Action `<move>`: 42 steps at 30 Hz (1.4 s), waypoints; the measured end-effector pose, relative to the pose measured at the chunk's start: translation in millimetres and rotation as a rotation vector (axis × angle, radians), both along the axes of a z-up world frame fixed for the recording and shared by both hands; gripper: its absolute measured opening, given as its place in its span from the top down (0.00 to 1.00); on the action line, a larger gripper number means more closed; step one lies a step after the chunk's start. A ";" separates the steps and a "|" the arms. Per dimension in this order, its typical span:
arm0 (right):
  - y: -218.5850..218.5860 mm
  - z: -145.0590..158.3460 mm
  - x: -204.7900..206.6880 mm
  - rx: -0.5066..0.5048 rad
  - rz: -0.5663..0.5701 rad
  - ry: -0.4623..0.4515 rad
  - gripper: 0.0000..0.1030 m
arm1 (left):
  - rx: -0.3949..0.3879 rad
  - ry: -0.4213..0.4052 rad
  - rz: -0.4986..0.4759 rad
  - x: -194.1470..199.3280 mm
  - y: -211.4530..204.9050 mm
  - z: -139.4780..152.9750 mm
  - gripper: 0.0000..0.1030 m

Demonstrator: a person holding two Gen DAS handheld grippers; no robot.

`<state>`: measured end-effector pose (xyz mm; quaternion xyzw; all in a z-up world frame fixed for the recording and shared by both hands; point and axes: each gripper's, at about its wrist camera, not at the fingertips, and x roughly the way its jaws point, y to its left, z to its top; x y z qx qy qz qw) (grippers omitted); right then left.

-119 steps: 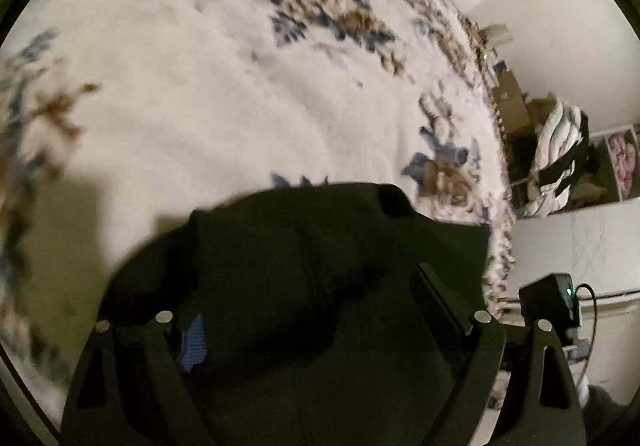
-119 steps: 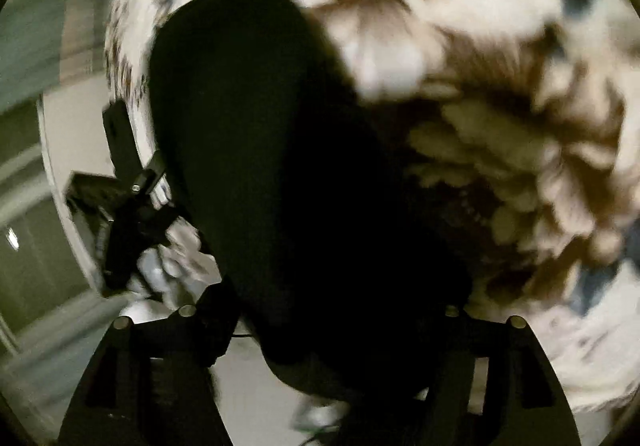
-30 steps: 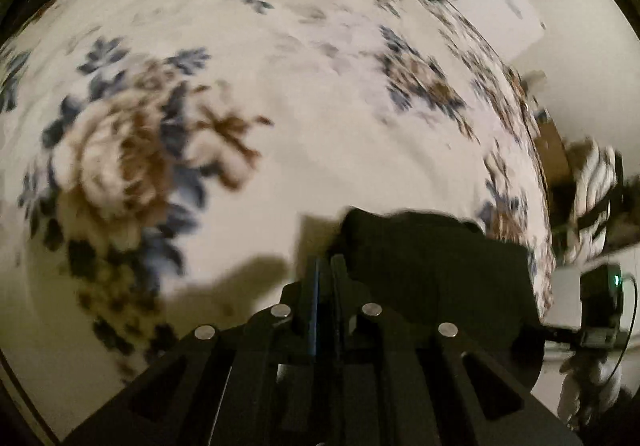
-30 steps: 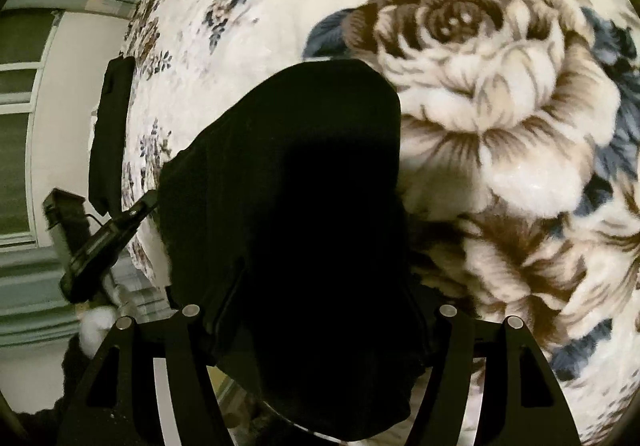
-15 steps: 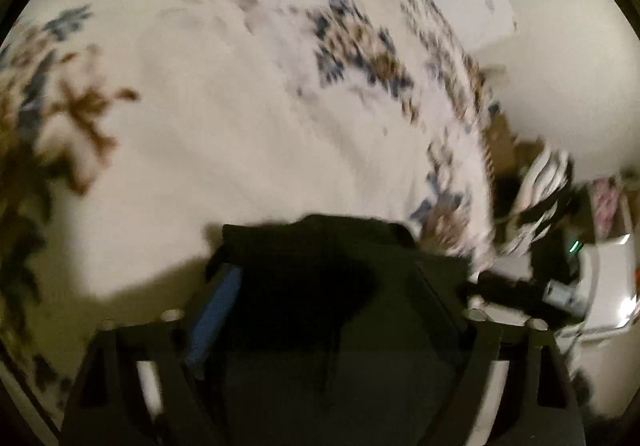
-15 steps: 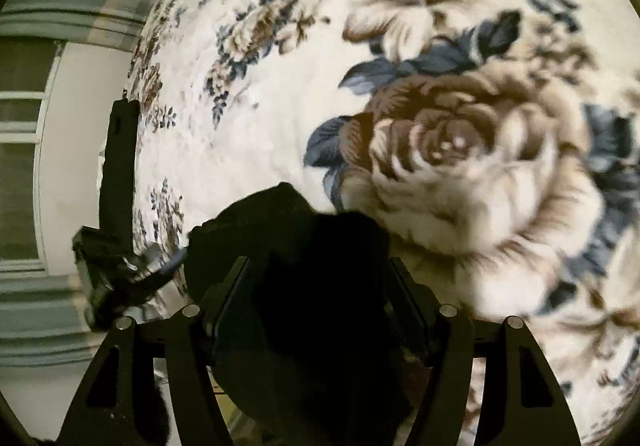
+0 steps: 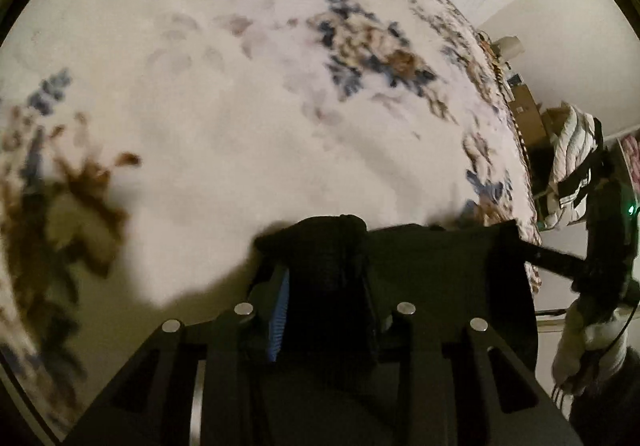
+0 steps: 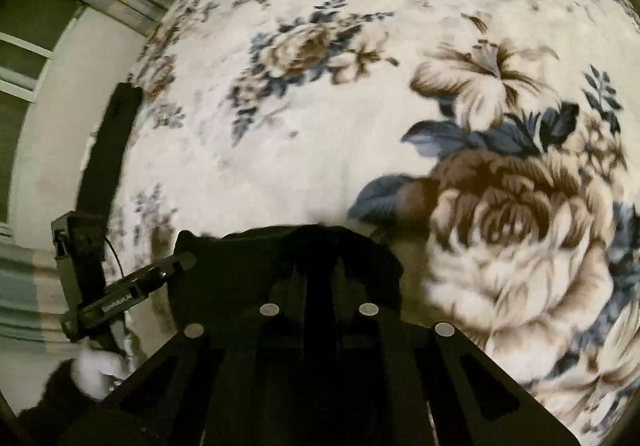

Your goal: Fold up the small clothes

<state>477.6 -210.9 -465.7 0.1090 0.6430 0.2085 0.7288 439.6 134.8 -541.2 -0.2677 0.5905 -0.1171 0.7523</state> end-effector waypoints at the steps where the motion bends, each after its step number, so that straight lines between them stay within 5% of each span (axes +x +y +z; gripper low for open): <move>1: 1.7 -10.4 3.9 -0.032 0.012 0.019 0.91 | -0.017 0.017 0.010 3.4 2.0 -3.9 0.68; 3: -0.8 -23.5 8.2 -0.031 0.019 0.070 0.89 | -0.063 0.023 0.041 2.1 8.1 1.4 0.59; 5: -11.5 -18.6 10.6 0.024 -0.001 0.114 0.80 | -0.110 0.037 0.073 -7.0 17.2 14.7 0.35; 7: -24.7 -4.4 5.6 0.063 -0.013 0.122 0.59 | -0.206 0.023 0.135 -29.6 32.4 31.8 0.33; 8: -32.4 4.9 0.3 0.083 -0.021 0.109 0.35 | -0.226 0.021 0.157 -40.7 37.5 38.4 0.27; 9: -40.9 13.5 -7.1 0.099 -0.029 0.101 0.22 | -0.235 0.017 0.180 -56.1 42.8 44.6 0.24; 15: -77.7 16.3 -66.2 0.143 -0.074 0.190 0.21 | -0.295 0.178 0.230 -127.7 28.0 11.2 0.22; 20: -71.3 -27.3 -98.6 0.174 -0.047 0.307 0.18 | -0.261 0.125 0.183 -138.5 -9.8 4.5 0.21; 23: -54.6 -58.3 -109.1 0.239 -0.015 0.383 0.19 | -0.396 0.092 0.160 -138.0 -21.9 6.3 0.21; 25: -51.5 -61.8 -114.6 0.277 -0.051 0.375 0.20 | -0.555 0.069 0.185 -140.9 -21.9 6.4 0.21; 29: -79.7 -58.5 -114.5 0.512 -0.165 0.428 0.41 | -0.815 0.027 0.347 -154.2 9.0 -11.5 0.27; 31: -94.4 -66.6 -117.3 0.541 -0.217 0.457 0.44 | -0.722 0.090 0.377 -160.2 26.4 -30.4 0.39; 32: -99.8 -73.3 -120.5 0.505 -0.233 0.466 0.45 | -0.660 0.105 0.349 -158.9 29.8 -33.5 0.58; 34: -104.1 -88.3 -126.8 0.448 -0.241 0.490 0.46 | -0.606 0.118 0.296 -156.3 33.7 -31.1 0.60; 36: -101.4 -87.4 -126.2 0.416 -0.211 0.477 0.43 | -0.550 0.115 0.261 -151.6 32.3 -16.9 0.57; 38: -94.4 -74.5 -121.8 0.336 -0.154 0.434 0.28 | -0.514 0.128 0.226 -147.2 29.0 -2.4 0.30; 42: -91.5 -40.2 -114.0 0.245 -0.103 0.349 0.27 | -0.444 0.096 0.162 -141.0 24.5 33.8 0.19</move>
